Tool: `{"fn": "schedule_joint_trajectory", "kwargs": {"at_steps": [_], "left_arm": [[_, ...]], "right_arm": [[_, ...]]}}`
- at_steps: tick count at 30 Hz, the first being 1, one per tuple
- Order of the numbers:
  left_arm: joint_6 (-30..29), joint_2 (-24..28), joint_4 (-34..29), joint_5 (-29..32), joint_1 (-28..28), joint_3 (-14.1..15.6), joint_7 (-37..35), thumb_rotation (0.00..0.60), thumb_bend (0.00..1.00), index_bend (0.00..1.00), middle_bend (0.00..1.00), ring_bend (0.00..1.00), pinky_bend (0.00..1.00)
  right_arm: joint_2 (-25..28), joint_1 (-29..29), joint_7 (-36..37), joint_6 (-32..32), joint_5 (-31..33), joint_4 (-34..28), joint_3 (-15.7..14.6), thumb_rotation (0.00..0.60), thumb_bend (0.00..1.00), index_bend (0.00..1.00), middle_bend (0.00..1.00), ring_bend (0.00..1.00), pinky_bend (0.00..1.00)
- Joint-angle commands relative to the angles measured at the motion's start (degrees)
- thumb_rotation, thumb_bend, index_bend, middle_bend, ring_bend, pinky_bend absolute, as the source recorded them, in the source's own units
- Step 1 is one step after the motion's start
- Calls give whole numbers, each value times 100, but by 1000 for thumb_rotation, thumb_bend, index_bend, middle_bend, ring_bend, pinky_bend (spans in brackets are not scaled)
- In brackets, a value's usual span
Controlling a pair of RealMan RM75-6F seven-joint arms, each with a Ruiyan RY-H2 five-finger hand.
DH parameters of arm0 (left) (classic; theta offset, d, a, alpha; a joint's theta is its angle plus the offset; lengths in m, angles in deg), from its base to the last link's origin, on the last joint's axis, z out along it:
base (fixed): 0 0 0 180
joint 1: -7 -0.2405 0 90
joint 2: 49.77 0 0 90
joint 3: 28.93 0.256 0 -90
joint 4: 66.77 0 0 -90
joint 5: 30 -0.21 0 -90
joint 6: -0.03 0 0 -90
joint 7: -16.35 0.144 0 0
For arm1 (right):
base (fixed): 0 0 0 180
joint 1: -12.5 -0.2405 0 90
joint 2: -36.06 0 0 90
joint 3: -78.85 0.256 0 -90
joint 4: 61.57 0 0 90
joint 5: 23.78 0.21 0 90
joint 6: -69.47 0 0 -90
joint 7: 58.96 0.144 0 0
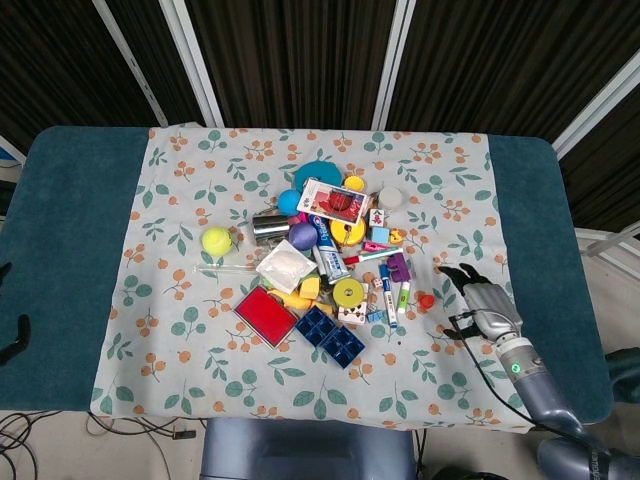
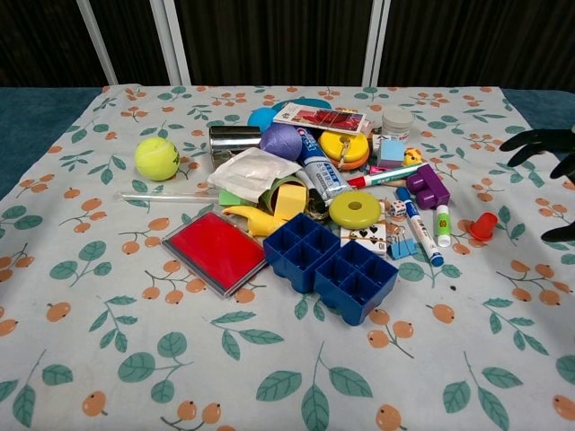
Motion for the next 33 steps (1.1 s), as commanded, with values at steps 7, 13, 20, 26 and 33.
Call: {"fn": "schedule_joint_trajectory", "kwargs": {"at_steps": [7,13,20,26,33], "left_arm": [[25,24,9,40,6,-22,-47,600,509,29,0,0,20],[35,29,8,47,12,-27,-55,600,509,28,0,0,20],[39,24,7,43,15,-20,-37,600,509,28,0,0,20],[46,31,4,71,13,-26,-34,600,509,28,0,0,20],[51,30,6,72,16,-24,-25,600,509,28,0,0,20]], "right_arm": [[-603,-261,-471,-50,508,358,47,600,275,245,245,83,203],[-830,-298,-581,-127,717,604,46,600,314,281,302,109,203],[-1059,-342,-581,-120,806,927,5,600,316,307,345,129,203],[-1241,-354,-591,-199,771,1161,-26,600,315,355,396,169,203],[-1465,-354,-430,-275,704,1436,4,600,314,396,428,197,203]]}}
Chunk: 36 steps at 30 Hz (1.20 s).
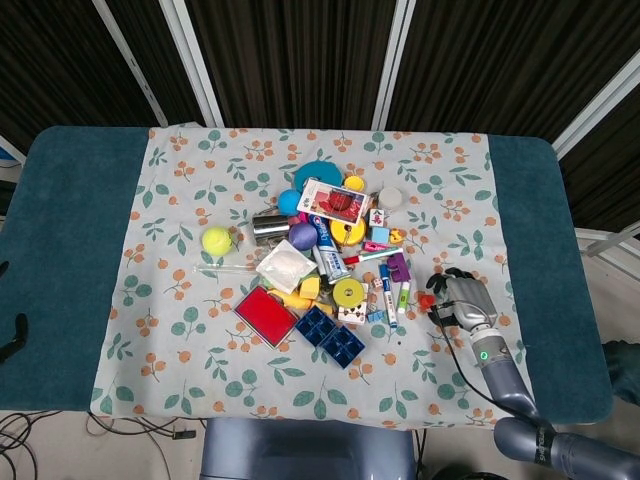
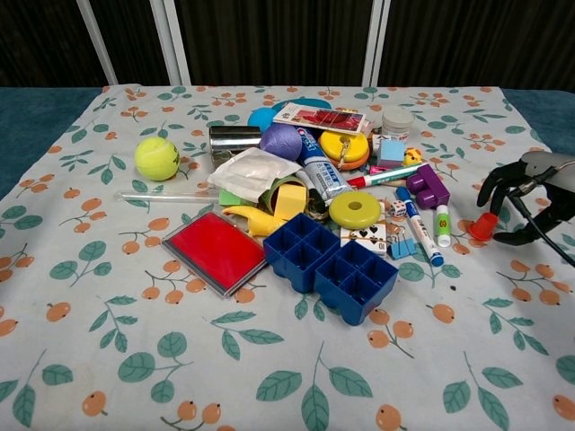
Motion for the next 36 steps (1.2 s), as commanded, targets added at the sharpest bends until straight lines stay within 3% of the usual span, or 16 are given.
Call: {"fn": "schedule_joint_trajectory", "kwargs": {"at_steps": [1,26,36], "left_arm": [[3,1,-2,4,1,-1,1,600,509,28,0,0,20],[24,15,-9,57,10,-23,-6,600,509,29,0,0,20],[47,24,-15,74,15,-22,-7,600,509,28,0,0,21]], "right_arm": [[-99,-11,41,0,-27,142,-2,600,314,397,428,197,203],[-445,-113,132,48,-108,483,53,600,361,525,508,257,203],[-256,-109,89,-49,-203,246,94,600,394,525,515,262,203]]}}
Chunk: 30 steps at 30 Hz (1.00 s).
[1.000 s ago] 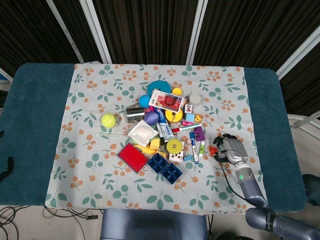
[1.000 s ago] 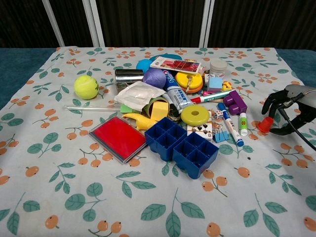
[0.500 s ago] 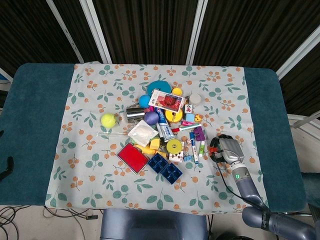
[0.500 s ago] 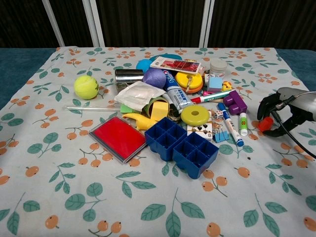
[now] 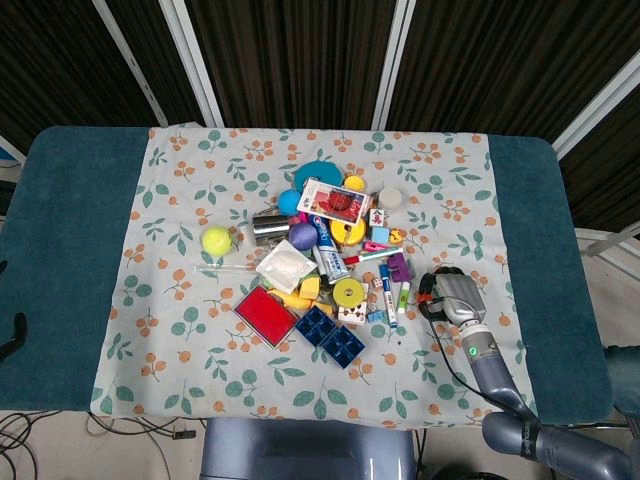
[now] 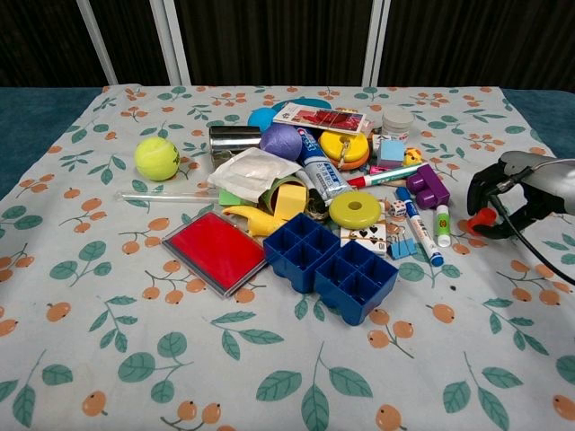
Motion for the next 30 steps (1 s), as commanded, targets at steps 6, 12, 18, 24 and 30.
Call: {"fn": "schedule_joint_trajectory", "kwargs": {"at_steps": [6,12,18,24,30], "left_arm": [[6,1,-14,2,3,3,9,600,509,28,0,0,21],[12,4,-34,-7,1,17,22,600,509,28,0,0,21],[-9,8,-50,-5,-4,7,15,600,509,28,0,0,21],[-23,-2,-45,-22,-8,14,23,600,509,29,0,0,21],[-30,-7,-40,-30,-12,21,31,600,509,28,0,0,21]], "right_arm": [[512,51,-3,-192,-165,-749,99,600,394,525,515,262,203],[1009,86,-137,-470,-297,-1532,240,600,395,525,515,262,203],[1372,197,38,-768,-484,-2097,368,600,394,525,515,262,203],[1731,326,287,-1042,-689,-2532,477,600,394,525,515,262,203],[2073,409,628,-1208,-909,-2931,597,600,395,525,515,262,203]]}}
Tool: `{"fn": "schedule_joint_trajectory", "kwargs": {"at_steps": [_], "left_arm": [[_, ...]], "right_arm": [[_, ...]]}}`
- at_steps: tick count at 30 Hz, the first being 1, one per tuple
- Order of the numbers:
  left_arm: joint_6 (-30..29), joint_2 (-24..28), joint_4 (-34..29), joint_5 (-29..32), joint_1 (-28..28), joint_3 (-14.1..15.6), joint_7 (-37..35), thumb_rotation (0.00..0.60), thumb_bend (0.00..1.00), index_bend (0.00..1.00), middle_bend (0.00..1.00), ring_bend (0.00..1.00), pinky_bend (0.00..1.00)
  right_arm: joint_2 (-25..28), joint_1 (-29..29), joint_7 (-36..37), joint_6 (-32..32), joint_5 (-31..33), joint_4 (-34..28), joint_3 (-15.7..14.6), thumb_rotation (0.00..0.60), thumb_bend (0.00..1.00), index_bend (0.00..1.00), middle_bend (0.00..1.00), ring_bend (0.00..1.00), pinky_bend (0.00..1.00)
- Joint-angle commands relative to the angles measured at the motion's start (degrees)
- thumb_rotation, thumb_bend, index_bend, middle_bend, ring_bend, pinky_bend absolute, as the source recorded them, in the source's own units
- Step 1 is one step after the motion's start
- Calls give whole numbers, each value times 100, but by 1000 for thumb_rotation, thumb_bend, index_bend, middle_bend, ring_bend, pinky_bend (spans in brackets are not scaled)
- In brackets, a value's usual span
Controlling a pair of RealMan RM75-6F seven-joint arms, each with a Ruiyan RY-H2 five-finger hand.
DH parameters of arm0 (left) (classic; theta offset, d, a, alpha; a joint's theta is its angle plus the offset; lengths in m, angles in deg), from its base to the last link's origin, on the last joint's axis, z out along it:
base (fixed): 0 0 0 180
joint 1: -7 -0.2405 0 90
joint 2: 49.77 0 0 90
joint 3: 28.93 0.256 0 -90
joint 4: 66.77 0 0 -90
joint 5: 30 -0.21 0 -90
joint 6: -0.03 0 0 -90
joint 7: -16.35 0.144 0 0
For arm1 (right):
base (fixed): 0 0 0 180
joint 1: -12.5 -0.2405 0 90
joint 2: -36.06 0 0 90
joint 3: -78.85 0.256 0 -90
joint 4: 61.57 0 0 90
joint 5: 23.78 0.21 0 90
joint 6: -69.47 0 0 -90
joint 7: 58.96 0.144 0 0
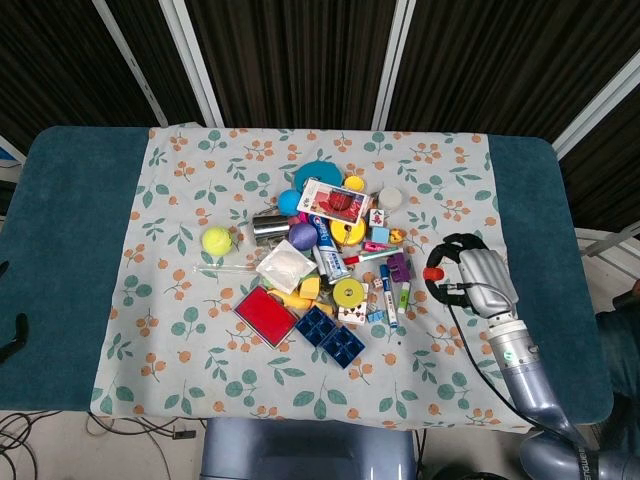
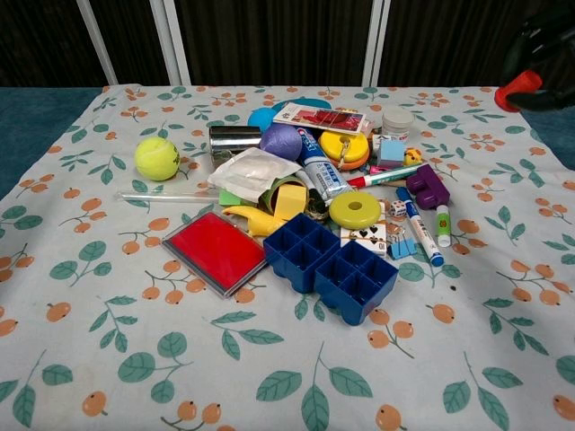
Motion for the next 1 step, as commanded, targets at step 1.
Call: {"fn": "schedule_joint_trajectory", "kwargs": {"at_steps": [1], "left_arm": [[1,-1,-1,-2,2,0,4,600,509,28,0,0,21]], "right_arm": [[168,49,131,-79,-133,-191,53,600,395,525,515,262,203]]}}
